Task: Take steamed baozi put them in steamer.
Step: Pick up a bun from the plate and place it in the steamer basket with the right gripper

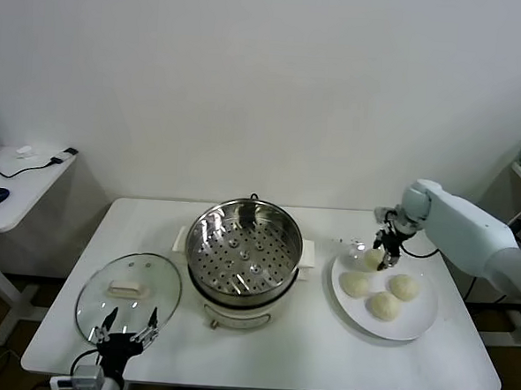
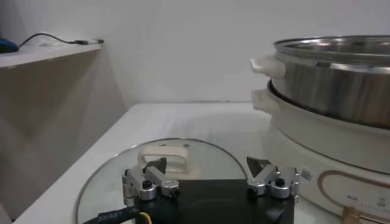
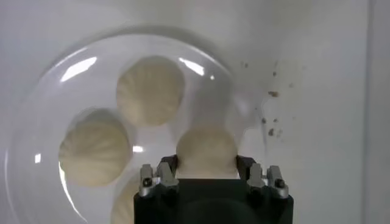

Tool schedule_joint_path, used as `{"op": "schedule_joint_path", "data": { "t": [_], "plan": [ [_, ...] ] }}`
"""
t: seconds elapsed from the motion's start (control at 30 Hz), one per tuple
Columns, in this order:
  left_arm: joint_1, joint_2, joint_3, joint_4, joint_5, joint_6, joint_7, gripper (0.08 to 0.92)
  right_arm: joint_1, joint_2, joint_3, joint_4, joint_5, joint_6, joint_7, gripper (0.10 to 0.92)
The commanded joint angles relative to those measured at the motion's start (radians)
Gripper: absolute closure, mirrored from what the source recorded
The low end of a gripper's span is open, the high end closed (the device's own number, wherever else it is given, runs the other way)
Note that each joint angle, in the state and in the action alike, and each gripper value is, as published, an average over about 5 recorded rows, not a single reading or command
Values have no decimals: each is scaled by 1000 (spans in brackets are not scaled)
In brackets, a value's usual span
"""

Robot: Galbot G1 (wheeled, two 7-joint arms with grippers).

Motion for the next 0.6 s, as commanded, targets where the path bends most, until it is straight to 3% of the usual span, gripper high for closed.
{"op": "schedule_joint_path", "data": {
  "t": [0.03, 0.17, 0.3, 0.43, 0.6],
  "plan": [
    [0, -1, 14, -9, 11, 1, 0, 177, 482, 50, -272, 314, 254, 70, -20, 382],
    [3, 0, 17, -17, 11, 1, 0, 177, 575, 170, -273, 423, 338, 140, -10, 380],
    [3, 1, 17, -18, 10, -1, 0, 177, 569, 276, -273, 527, 305, 230, 12, 380],
    [5, 1, 16, -21, 8, -1, -1, 177, 484, 326, -274, 561, 142, 390, 38, 380],
    [14, 3, 15, -28, 7, -4, -2, 177, 314, 354, -210, 414, -183, 612, 65, 380]
  ]
}}
